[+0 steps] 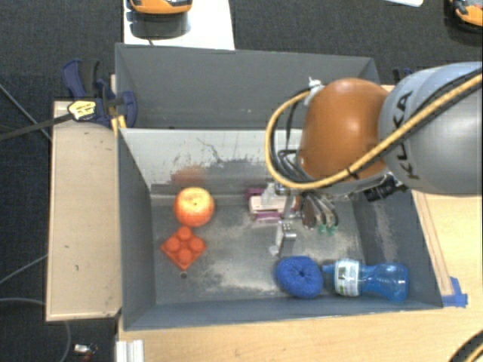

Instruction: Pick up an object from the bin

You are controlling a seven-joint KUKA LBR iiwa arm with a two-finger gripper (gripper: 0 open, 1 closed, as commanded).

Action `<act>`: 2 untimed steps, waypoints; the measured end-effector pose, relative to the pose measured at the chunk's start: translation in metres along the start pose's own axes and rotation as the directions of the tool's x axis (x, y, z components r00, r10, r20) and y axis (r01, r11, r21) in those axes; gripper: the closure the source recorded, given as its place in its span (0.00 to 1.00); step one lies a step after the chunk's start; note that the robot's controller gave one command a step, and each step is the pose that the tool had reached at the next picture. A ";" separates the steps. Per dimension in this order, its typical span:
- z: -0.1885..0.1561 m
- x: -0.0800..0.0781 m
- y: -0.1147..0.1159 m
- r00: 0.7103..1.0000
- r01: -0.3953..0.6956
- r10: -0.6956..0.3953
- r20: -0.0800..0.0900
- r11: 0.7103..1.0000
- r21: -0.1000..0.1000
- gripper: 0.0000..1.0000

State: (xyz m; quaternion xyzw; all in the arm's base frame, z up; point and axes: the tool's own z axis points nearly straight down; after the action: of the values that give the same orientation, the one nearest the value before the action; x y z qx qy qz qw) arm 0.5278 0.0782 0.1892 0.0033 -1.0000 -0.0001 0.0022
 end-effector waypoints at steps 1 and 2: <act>-0.003 -0.002 -0.001 1.000 -0.003 0.003 0.007 1.000 -0.001 0.00; 0.085 0.024 -0.053 0.997 0.079 -0.079 0.012 0.997 0.000 0.00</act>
Offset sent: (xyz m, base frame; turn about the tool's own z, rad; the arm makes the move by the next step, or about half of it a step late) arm -0.0353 -0.0726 -0.1192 -0.1084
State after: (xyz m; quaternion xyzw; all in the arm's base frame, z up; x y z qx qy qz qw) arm 0.5038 0.0251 0.1041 0.0430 -0.9991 -0.0003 -0.0036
